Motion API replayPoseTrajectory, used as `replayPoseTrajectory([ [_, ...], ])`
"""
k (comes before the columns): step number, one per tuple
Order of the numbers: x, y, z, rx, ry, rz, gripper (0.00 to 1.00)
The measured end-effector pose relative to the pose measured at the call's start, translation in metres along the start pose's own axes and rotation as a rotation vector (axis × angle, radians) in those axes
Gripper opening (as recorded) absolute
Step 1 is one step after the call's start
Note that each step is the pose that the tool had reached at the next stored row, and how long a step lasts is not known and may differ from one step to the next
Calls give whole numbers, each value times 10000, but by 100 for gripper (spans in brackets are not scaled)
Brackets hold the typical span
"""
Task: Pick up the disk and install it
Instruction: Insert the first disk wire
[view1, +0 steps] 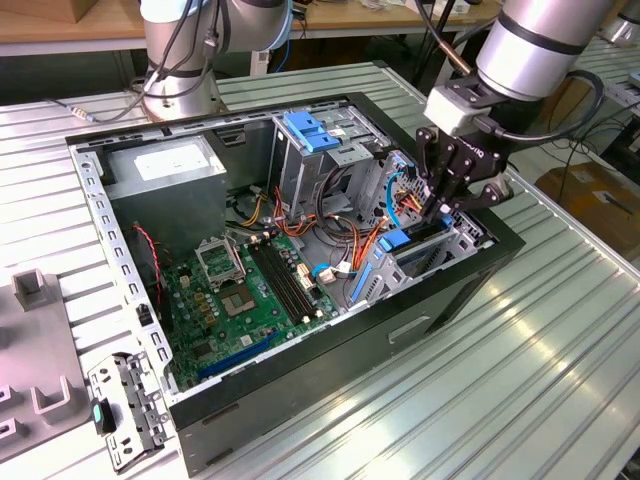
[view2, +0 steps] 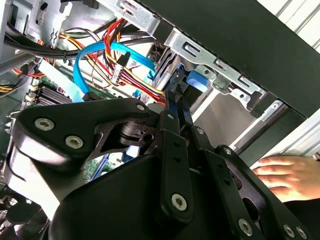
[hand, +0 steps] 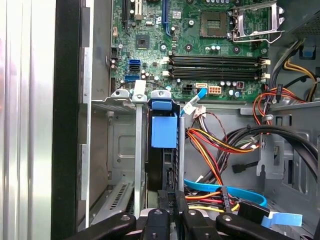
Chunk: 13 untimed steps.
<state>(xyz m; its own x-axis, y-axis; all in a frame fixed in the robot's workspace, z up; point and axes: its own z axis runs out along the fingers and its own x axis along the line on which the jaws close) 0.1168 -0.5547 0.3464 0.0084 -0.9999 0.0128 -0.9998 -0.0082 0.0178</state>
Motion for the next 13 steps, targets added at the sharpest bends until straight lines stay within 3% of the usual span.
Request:
replayPoseTrajectory([
  [13,1,-1,44,-2,0,0,16],
])
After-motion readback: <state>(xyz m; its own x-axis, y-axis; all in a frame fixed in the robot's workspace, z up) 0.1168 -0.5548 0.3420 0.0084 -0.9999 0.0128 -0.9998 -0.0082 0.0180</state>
